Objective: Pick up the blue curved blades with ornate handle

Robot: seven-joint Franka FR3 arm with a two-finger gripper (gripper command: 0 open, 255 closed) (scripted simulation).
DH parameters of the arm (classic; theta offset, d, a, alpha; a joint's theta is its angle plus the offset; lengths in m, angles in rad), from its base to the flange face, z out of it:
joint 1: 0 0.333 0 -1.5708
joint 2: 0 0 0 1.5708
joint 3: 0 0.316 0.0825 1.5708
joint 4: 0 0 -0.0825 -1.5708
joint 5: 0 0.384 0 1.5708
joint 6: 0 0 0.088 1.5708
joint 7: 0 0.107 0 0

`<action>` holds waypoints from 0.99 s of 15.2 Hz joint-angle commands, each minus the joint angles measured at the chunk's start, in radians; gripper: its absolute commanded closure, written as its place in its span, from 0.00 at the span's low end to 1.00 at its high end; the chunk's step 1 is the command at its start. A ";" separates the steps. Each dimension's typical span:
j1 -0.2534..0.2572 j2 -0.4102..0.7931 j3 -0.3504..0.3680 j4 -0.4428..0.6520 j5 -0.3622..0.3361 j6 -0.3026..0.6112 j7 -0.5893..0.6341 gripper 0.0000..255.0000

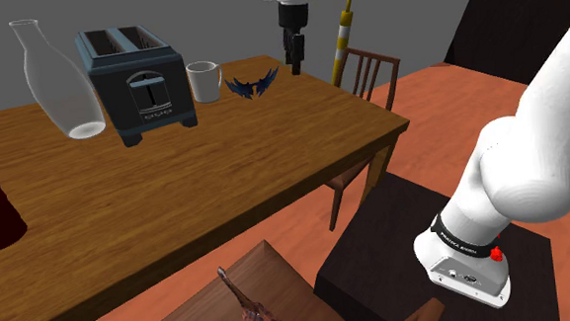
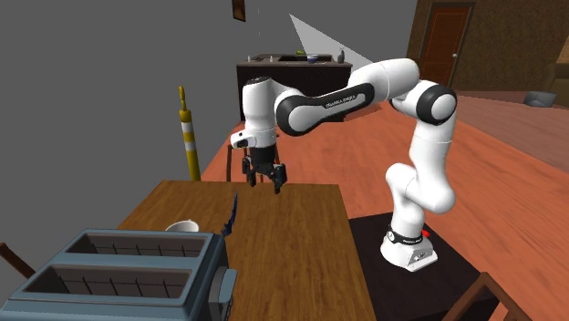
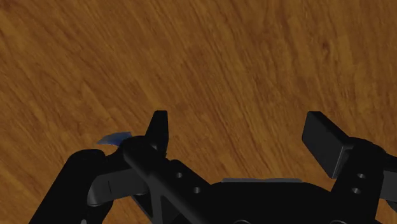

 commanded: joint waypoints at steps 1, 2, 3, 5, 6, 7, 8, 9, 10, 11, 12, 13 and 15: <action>0.003 0.081 0.002 0.082 -0.002 -0.006 -0.096 0.00; 0.005 0.122 0.006 0.126 -0.003 -0.011 -0.137 0.00; 0.006 0.162 0.012 0.171 -0.005 -0.016 -0.176 0.00; 0.009 0.243 0.025 0.264 -0.011 -0.029 -0.252 0.00; 0.010 0.282 0.033 0.311 -0.014 -0.036 -0.288 0.00; 0.012 0.322 0.041 0.358 -0.019 -0.044 -0.323 0.00; 0.014 0.361 0.049 0.407 -0.024 -0.052 -0.358 0.00; 0.015 0.390 0.056 0.443 -0.029 -0.059 -0.384 0.00; 0.016 0.389 0.057 0.429 -0.029 -0.045 -0.382 0.00; 0.016 0.389 0.057 0.415 -0.030 -0.031 -0.381 0.00; 0.016 0.389 0.057 0.401 -0.030 -0.018 -0.380 0.00; 0.016 0.389 0.057 0.388 -0.030 -0.004 -0.379 0.00; 0.017 0.389 0.058 0.362 -0.030 0.022 -0.377 0.00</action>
